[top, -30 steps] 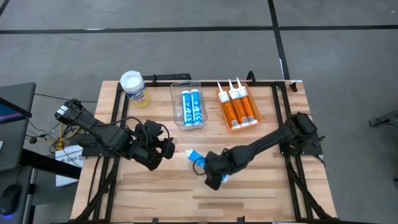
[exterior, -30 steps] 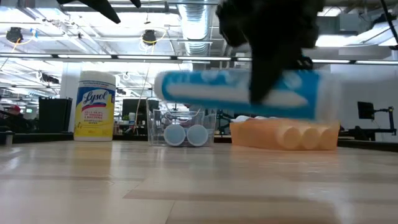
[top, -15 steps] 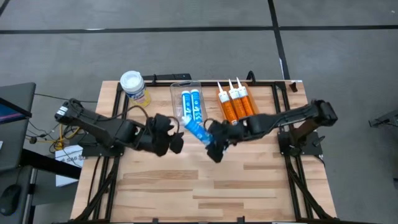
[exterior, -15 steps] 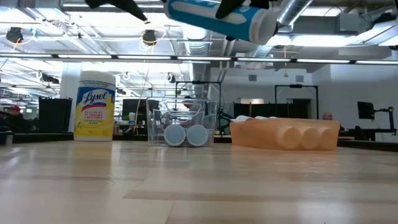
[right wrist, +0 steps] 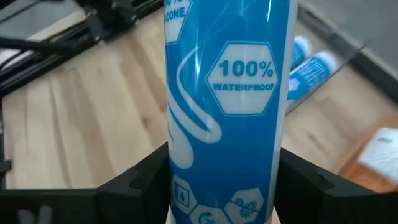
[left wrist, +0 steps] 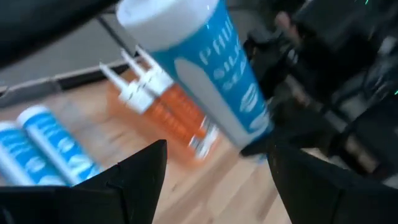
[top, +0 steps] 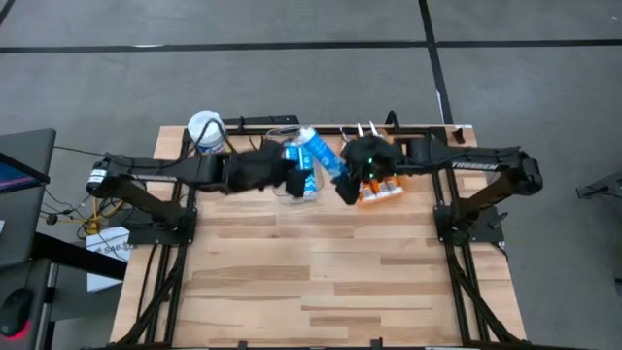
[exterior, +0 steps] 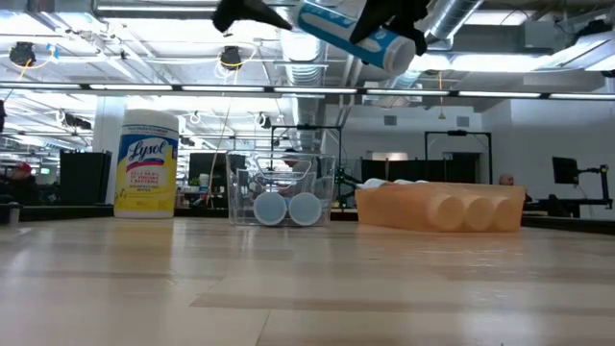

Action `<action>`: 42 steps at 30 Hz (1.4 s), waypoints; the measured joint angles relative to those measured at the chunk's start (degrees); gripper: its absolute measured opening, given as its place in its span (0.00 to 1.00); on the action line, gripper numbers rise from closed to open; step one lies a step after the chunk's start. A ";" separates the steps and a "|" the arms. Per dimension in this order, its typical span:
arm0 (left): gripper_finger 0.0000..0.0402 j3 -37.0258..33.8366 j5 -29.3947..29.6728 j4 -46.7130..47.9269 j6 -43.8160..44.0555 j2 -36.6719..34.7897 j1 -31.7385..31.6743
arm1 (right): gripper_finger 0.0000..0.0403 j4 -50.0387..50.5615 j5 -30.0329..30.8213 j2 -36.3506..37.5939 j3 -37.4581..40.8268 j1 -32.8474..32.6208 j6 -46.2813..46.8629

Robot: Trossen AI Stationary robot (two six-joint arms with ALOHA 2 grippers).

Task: Pick & place silicon tubes, Sealant and Lysol wipes
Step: Put the blue sealant into the transparent bin

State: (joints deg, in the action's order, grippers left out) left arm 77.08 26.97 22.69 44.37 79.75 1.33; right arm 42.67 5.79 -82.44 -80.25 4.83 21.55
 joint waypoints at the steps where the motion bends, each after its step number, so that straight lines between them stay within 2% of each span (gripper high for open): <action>1: 0.67 -0.21 -1.18 -2.10 -0.07 0.00 -1.37 | 0.50 -0.24 -0.30 0.12 0.00 0.89 -0.66; 8: 0.67 -7.95 -11.10 -23.19 0.95 0.64 -8.55 | 0.50 -5.55 -6.56 -0.69 -0.04 5.48 -3.54; 15: 0.67 -12.85 -11.99 -33.34 4.66 1.43 -12.00 | 0.50 -9.68 -10.10 -1.30 0.00 7.38 -3.51; 22: 0.67 -13.11 -15.01 -41.10 5.14 4.15 -14.24 | 0.50 -12.60 -11.54 -1.30 -0.02 7.27 -1.45; 27: 0.65 -13.11 -16.18 -41.99 7.80 5.75 -15.61 | 0.50 -13.02 -11.89 -2.77 0.00 6.94 -0.50; 32: 0.48 -13.14 -16.18 -40.01 7.71 5.89 -16.66 | 0.50 -14.16 -11.79 -5.61 -0.02 6.28 0.09; 34: 0.48 -13.14 -16.37 -38.25 7.35 5.89 -17.07 | 0.51 -14.99 -11.84 -6.74 -0.02 6.17 1.36; 38: 0.48 -13.02 -15.64 -33.03 8.39 5.83 -17.38 | 0.60 -14.94 -11.38 -7.62 -0.02 6.17 0.86; 42: 0.48 -13.18 -11.95 -26.28 7.86 6.13 -18.13 | 0.63 -13.86 -10.40 -7.33 -0.13 6.62 -0.16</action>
State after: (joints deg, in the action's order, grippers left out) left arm 63.90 15.02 -3.58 52.22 85.87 -16.80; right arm 28.81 -4.61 -89.78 -80.38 11.45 21.40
